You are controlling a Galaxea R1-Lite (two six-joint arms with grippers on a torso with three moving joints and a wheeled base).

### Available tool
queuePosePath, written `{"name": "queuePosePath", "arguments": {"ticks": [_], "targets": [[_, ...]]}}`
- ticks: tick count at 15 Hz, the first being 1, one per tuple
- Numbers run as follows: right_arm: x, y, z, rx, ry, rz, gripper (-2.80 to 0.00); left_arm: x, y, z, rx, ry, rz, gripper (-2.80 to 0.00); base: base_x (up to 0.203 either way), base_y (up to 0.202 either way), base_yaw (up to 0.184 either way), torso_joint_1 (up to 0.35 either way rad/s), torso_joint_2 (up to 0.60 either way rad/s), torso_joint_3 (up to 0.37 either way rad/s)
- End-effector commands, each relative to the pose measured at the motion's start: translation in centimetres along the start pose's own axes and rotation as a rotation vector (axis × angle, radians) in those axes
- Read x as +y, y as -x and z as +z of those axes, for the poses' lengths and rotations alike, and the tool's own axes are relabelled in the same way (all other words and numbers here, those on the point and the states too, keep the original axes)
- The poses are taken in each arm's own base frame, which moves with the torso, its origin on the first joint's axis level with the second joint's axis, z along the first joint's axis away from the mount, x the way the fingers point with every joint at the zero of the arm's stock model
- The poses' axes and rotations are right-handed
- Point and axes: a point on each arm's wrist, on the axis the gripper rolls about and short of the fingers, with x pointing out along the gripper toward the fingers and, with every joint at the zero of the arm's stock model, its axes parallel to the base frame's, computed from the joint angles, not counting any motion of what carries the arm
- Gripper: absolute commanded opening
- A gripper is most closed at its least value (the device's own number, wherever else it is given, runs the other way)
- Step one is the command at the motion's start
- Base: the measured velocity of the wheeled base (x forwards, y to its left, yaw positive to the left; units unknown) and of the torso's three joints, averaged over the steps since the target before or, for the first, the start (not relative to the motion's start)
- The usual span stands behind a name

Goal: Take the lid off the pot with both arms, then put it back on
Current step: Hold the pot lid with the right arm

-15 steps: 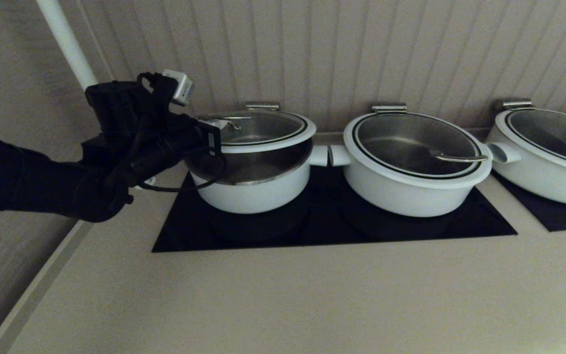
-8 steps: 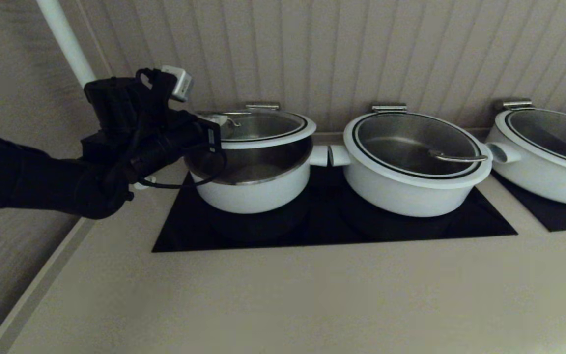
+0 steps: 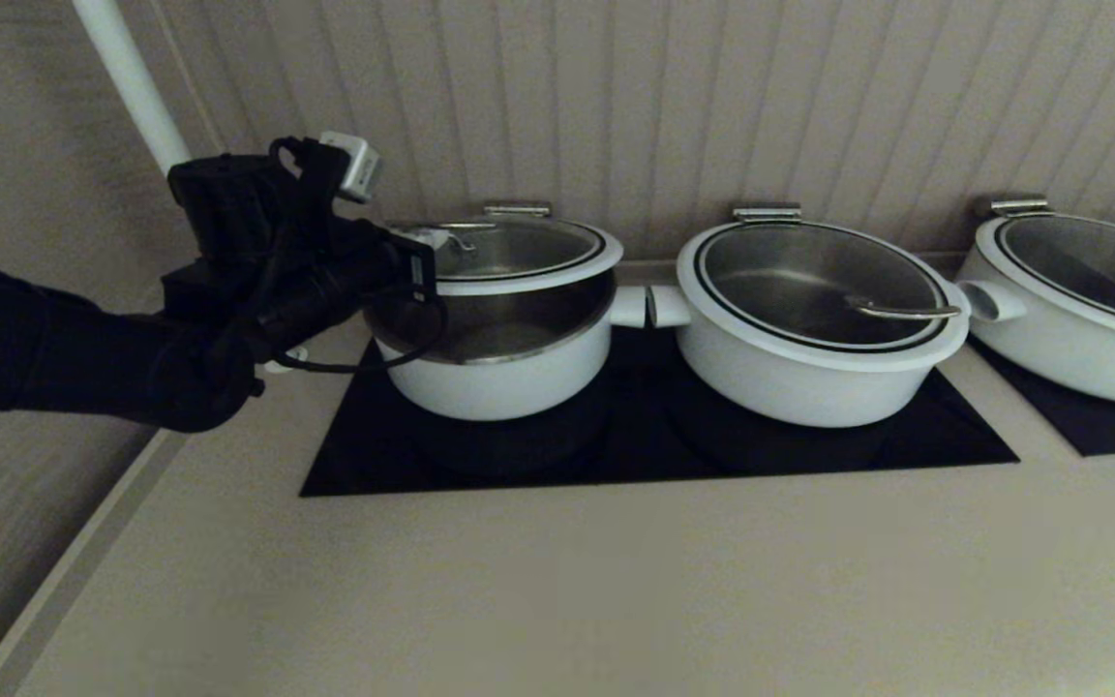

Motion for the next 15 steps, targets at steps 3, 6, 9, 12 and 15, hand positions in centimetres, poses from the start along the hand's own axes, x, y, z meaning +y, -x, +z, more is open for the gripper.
{"name": "queuePosePath", "arguments": {"ticks": [3, 6, 9, 12, 15], "targets": [[0.00, -0.01, 0.00, 0.002, 0.001, 0.001, -2.80, -0.02, -0.14, -0.42, 0.009, 0.001, -0.002, -2.80, 0.000, 0.000, 0.000, 0.000, 0.00, 0.000], [0.00, -0.01, 0.00, 0.001, 0.006, 0.002, -2.80, 0.04, -0.19, -0.48, 0.010, 0.001, 0.000, -2.80, 0.000, 0.000, 0.000, 0.000, 0.00, 0.000], [0.00, -0.01, 0.00, 0.001, 0.001, 0.002, -2.80, 0.04, -0.31, -0.63, 0.013, 0.003, 0.000, -2.80, 0.000, 0.000, 0.000, 0.000, 0.00, 0.000], [0.00, -0.01, 0.00, 0.002, 0.002, 0.001, -2.80, 0.23, -0.37, -0.67, 0.013, 0.001, 0.004, -2.80, 0.000, 0.000, 0.000, 0.000, 0.00, 0.000], [0.01, -0.01, 0.00, 0.001, 0.014, 0.004, -2.80, 0.51, -0.31, -0.59, 0.010, 0.002, 0.012, -2.80, 0.000, 0.000, 0.000, 0.000, 0.00, 0.000]]}}
